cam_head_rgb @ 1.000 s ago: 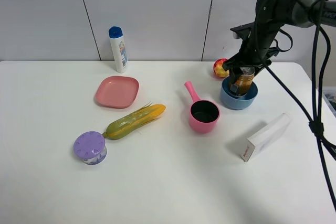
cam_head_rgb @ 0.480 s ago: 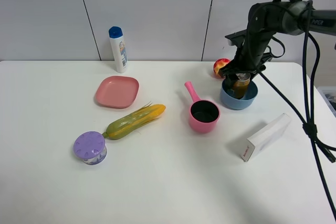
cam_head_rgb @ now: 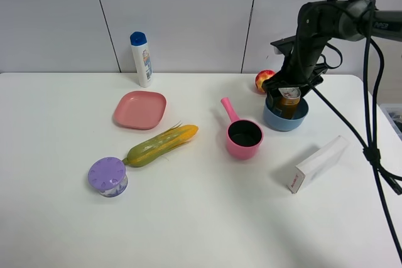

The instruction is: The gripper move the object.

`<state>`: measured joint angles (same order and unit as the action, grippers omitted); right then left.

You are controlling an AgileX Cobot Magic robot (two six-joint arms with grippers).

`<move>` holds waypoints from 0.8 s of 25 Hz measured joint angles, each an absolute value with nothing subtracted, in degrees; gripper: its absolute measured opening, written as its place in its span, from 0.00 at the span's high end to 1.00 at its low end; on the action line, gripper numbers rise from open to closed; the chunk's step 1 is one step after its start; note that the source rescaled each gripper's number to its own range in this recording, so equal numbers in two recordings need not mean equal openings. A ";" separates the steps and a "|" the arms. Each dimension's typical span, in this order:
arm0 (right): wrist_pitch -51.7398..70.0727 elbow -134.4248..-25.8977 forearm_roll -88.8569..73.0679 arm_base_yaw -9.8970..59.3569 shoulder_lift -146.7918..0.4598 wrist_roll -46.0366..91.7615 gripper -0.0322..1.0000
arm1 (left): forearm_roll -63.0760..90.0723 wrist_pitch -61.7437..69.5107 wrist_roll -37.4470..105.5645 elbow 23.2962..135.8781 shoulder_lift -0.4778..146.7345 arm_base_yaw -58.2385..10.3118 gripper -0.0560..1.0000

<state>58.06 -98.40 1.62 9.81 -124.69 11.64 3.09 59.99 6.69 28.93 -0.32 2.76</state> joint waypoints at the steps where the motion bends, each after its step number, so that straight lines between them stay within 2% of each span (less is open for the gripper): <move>1: 58.28 -98.40 1.21 9.81 -124.45 11.64 0.38 | 3.09 59.99 6.69 28.93 -0.32 2.76 0.00; 11: 68.90 -98.40 -0.30 9.81 -113.01 13.26 0.37 | 3.09 59.99 6.69 28.93 -0.32 2.76 0.00; 20: 69.33 -97.78 0.38 9.81 -98.18 11.79 0.37 | 3.09 59.99 6.69 28.93 -0.32 2.76 0.00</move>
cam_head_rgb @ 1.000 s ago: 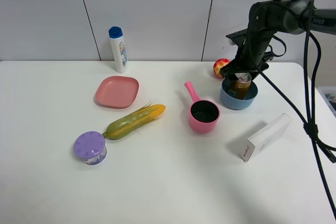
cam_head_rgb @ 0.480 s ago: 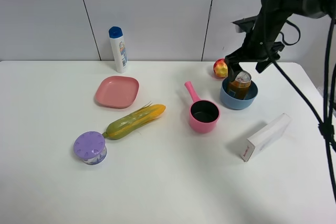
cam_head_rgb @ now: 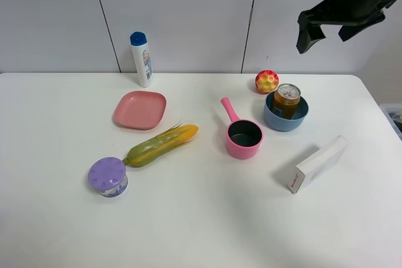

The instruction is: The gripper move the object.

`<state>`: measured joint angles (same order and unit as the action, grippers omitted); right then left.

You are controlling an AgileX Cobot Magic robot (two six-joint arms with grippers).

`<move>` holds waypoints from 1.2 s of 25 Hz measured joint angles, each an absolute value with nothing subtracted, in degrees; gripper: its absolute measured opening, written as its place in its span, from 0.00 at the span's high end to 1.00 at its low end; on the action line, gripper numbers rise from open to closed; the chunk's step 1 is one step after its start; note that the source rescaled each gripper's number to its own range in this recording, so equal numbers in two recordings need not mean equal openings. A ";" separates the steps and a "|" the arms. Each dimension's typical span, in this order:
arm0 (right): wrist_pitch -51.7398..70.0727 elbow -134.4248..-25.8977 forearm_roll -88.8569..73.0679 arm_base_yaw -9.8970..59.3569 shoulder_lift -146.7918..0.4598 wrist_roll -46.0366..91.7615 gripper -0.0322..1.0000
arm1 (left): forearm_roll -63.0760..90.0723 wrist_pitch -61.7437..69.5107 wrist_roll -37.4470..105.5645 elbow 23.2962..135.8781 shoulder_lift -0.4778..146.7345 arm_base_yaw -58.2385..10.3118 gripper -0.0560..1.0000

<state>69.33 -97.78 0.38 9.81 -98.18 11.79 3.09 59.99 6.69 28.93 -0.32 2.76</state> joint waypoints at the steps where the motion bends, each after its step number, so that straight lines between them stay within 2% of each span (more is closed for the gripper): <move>1: 69.20 -96.52 0.69 9.81 -96.81 11.65 0.37 | 3.09 59.99 6.69 28.93 -0.32 2.76 0.00; 8: 69.64 -80.13 3.94 8.32 -84.09 8.97 0.37 | 3.09 59.99 6.69 28.93 -0.32 2.76 0.00; 17: 70.10 -65.07 5.42 -3.05 -68.23 7.09 0.37 | 3.09 59.99 6.69 28.93 -0.32 2.76 0.00; 30: 70.17 -49.79 5.36 -3.50 -38.11 0.63 0.37 | 3.09 59.99 6.69 28.93 -0.32 2.76 0.00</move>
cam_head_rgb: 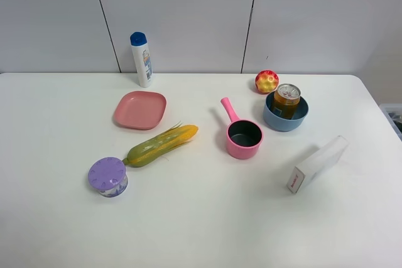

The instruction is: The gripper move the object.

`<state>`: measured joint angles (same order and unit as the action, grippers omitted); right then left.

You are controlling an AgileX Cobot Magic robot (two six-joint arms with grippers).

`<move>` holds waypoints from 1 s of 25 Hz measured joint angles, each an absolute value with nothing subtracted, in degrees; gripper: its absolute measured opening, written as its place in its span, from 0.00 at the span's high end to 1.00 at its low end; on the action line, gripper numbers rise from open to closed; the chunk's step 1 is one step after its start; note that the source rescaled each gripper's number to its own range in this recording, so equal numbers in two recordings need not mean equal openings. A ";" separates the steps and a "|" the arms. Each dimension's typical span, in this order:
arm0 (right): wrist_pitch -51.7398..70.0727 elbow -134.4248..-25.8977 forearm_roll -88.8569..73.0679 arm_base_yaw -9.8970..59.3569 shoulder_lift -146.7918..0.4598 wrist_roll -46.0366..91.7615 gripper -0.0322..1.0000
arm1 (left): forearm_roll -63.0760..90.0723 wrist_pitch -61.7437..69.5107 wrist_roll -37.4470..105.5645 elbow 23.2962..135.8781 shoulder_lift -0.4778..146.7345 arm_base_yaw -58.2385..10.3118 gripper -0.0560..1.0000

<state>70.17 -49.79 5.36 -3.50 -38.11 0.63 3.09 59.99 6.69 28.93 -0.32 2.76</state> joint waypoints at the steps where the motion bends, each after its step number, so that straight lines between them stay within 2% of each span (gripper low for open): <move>1: 69.96 -48.09 5.36 -3.50 -35.72 0.58 0.37 | 3.09 59.99 6.69 28.93 -0.32 2.76 0.00; 9: 62.27 -35.15 5.41 -3.50 -15.62 0.59 0.37 | 3.09 59.99 6.69 28.93 -0.32 2.76 0.00; 14: 61.25 -29.63 5.29 -3.50 -8.47 0.59 0.37 | 3.09 59.99 6.69 28.93 -0.32 2.76 0.00; 25: 61.26 -28.56 5.16 -3.50 0.14 0.59 0.37 | 3.09 59.99 6.69 28.93 -0.32 2.76 0.00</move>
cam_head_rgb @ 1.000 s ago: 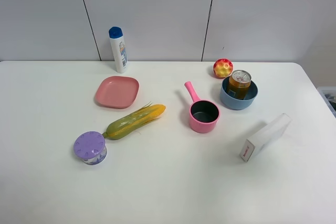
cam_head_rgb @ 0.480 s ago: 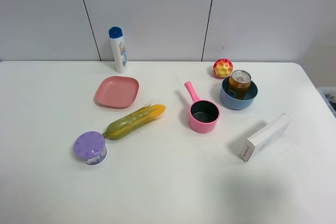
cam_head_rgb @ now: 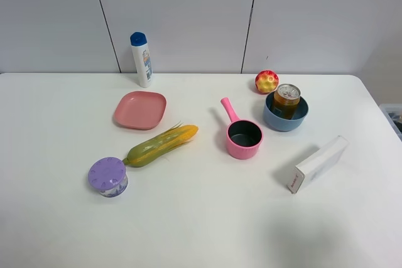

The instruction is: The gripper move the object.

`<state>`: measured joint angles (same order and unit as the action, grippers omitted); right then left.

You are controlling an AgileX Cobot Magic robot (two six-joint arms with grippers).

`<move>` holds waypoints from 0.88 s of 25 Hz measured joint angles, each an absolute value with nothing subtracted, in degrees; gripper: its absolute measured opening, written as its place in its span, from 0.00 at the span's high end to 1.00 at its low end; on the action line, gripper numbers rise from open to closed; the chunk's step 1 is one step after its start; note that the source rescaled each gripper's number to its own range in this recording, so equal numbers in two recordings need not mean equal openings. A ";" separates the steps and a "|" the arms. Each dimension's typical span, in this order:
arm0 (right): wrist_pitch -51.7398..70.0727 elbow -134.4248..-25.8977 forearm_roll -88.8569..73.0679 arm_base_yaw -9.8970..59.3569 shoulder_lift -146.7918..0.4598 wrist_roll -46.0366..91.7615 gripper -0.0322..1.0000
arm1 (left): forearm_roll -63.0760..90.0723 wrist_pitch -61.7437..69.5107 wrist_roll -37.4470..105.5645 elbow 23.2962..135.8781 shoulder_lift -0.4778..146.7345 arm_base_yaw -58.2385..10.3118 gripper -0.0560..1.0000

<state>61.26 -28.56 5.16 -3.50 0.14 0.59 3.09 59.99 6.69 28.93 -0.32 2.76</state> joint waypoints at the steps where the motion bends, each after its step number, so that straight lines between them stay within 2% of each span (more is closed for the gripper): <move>1: 61.26 -28.56 5.16 -3.50 0.14 0.59 0.37 | 3.09 59.99 6.69 28.93 -0.32 2.76 0.00; 22: 61.26 -28.56 5.16 -3.50 0.14 0.59 0.37 | 3.09 59.99 6.69 28.93 -0.32 2.76 0.00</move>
<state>61.26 -28.56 5.16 -3.50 0.14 0.59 3.09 59.99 6.69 28.93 -0.32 2.76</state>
